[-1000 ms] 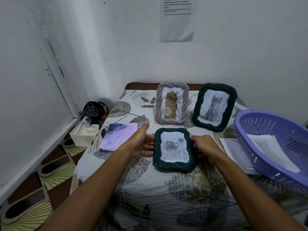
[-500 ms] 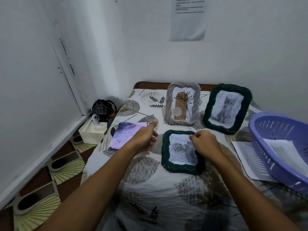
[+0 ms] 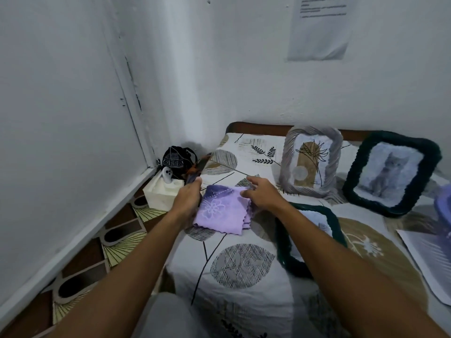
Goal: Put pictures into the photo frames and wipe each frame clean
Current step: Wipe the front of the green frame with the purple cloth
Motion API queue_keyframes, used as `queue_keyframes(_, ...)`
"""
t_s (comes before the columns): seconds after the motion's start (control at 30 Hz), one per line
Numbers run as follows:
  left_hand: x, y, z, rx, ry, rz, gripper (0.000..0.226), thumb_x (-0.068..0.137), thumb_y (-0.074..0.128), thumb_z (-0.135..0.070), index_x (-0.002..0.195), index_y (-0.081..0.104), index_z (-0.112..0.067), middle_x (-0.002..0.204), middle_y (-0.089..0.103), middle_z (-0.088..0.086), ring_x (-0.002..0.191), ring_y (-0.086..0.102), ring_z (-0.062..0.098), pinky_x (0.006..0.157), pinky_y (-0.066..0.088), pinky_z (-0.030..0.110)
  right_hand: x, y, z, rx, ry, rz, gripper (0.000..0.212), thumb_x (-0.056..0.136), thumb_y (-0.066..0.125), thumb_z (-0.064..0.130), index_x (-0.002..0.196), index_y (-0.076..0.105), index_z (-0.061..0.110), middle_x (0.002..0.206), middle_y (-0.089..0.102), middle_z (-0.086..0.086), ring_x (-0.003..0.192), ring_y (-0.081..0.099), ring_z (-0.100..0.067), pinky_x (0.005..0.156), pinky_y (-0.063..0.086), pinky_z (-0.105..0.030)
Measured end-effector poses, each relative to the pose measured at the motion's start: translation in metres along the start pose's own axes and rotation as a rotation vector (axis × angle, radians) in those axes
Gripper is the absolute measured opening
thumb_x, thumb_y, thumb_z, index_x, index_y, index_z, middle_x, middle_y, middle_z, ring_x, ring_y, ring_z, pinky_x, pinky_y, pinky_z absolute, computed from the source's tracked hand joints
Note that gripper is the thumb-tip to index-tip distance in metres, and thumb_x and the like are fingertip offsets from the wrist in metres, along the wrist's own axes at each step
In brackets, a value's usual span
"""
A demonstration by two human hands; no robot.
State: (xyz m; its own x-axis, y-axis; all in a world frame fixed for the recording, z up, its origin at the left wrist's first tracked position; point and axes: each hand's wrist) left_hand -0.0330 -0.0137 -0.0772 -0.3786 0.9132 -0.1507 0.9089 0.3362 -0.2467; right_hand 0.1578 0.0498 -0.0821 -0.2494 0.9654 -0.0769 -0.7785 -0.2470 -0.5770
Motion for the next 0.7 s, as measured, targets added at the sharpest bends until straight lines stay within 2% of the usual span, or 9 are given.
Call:
queue_keyframes(0.03, 0.000, 0.000, -0.001, -0.009, -0.009, 0.015, 0.046, 0.101, 0.034, -0.046, 0.108, 0.057, -0.008, 0.096, 0.059, 0.012, 0.078, 0.054, 0.021, 0.068, 0.042, 0.030, 0.007, 0.001, -0.002, -0.044, -0.007, 0.010, 0.064, 0.083, 0.073, 0.024, 0.140, 0.046, 0.009, 0.137, 0.053, -0.012, 0.124, 0.051, -0.028, 0.103, 0.039, -0.034)
queue_keyframes(0.13, 0.007, 0.001, 0.002, 0.015, -0.014, 0.011, 0.056, 0.098, 0.034, -0.053, 0.113, 0.057, -0.004, 0.098, 0.062, 0.018, 0.088, 0.060, 0.032, 0.079, 0.046, 0.038, 0.019, 0.004, -0.004, -0.106, -0.018, 0.003, 0.057, 0.073, 0.082, 0.028, 0.120, 0.061, 0.005, 0.119, 0.063, -0.013, 0.110, 0.059, -0.030, 0.092, 0.046, -0.035)
queue_keyframes(0.23, 0.005, 0.000, -0.001, -0.047, -0.052, 0.040, 0.047, 0.099, 0.035, -0.049, 0.100, 0.055, -0.006, 0.076, 0.053, 0.009, 0.061, 0.049, 0.020, 0.058, 0.037, 0.029, 0.019, 0.004, 0.000, -0.052, 0.025, 0.023, 0.050, 0.069, 0.085, 0.019, 0.110, 0.065, -0.002, 0.102, 0.064, -0.011, 0.090, 0.061, -0.024, 0.081, 0.048, -0.034)
queue_keyframes(0.3, 0.003, 0.000, -0.003, -0.100, -0.097, 0.076, 0.042, 0.100, 0.036, -0.046, 0.098, 0.053, -0.008, 0.068, 0.052, 0.006, 0.053, 0.046, 0.017, 0.051, 0.034, 0.026, 0.014, -0.004, 0.004, 0.066, 0.076, 0.097, 0.035, 0.065, 0.087, 0.014, 0.092, 0.070, -0.002, 0.083, 0.066, -0.012, 0.070, 0.059, -0.022, 0.067, 0.051, -0.035)
queue_keyframes(0.37, -0.002, 0.000, -0.006, -0.151, -0.141, 0.134, 0.043, 0.099, 0.040, -0.046, 0.103, 0.052, -0.005, 0.061, 0.050, 0.003, 0.048, 0.044, 0.015, 0.049, 0.033, 0.025, 0.003, -0.017, 0.009, 0.247, 0.142, 0.201, 0.032, 0.060, 0.088, 0.013, 0.083, 0.069, -0.001, 0.076, 0.067, -0.014, 0.066, 0.058, -0.024, 0.066, 0.051, -0.036)
queue_keyframes(0.43, -0.009, 0.003, -0.011, -0.203, -0.169, 0.238, 0.051, 0.095, 0.048, -0.049, 0.112, 0.056, -0.001, 0.068, 0.055, 0.006, 0.057, 0.050, 0.017, 0.057, 0.041, 0.028, -0.010, -0.033, 0.012, 0.470, 0.194, 0.287, 0.032, 0.060, 0.082, 0.012, 0.083, 0.065, -0.003, 0.075, 0.069, -0.011, 0.072, 0.058, -0.025, 0.072, 0.049, -0.037)
queue_keyframes(0.5, -0.018, 0.009, -0.018, -0.247, -0.137, 0.358, 0.054, 0.087, 0.055, -0.051, 0.115, 0.063, -0.006, 0.092, 0.063, 0.012, 0.082, 0.059, 0.024, 0.079, 0.052, 0.038, -0.025, -0.048, 0.013, 0.699, 0.218, 0.341, 0.025, 0.065, 0.076, 0.011, 0.083, 0.062, 0.001, 0.079, 0.068, -0.010, 0.076, 0.059, -0.023, 0.076, 0.050, -0.036)
queue_keyframes(0.6, -0.033, 0.025, -0.031, -0.396, -0.084, 0.542, 0.053, 0.076, 0.064, -0.043, 0.113, 0.067, -0.006, 0.102, 0.063, 0.013, 0.095, 0.057, 0.027, 0.095, 0.047, 0.048, -0.050, -0.066, 0.010, 0.964, 0.220, 0.345, 0.053, 0.048, 0.092, 0.014, 0.090, 0.062, 0.003, 0.092, 0.067, -0.017, 0.081, 0.065, -0.029, 0.077, 0.057, -0.040)
queue_keyframes(0.7, -0.044, 0.052, -0.043, -0.544, -0.095, 0.641, 0.056, 0.075, 0.069, -0.033, 0.118, 0.060, 0.002, 0.093, 0.065, 0.011, 0.082, 0.062, 0.024, 0.084, 0.053, 0.039, -0.076, -0.080, -0.001, 1.219, 0.208, 0.288, 0.086, 0.031, 0.098, 0.018, 0.107, 0.063, -0.002, 0.102, 0.069, -0.024, 0.087, 0.070, -0.034, 0.067, 0.058, -0.043)
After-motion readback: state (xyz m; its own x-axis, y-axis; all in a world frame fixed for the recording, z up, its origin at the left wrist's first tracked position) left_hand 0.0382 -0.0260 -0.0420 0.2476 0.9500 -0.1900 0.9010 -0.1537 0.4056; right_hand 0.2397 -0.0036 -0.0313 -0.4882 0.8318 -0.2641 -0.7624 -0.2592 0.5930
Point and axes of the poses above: each hand's wrist, its own x-axis towards the middle knuckle, its own y-axis out of the palm, z = x × y
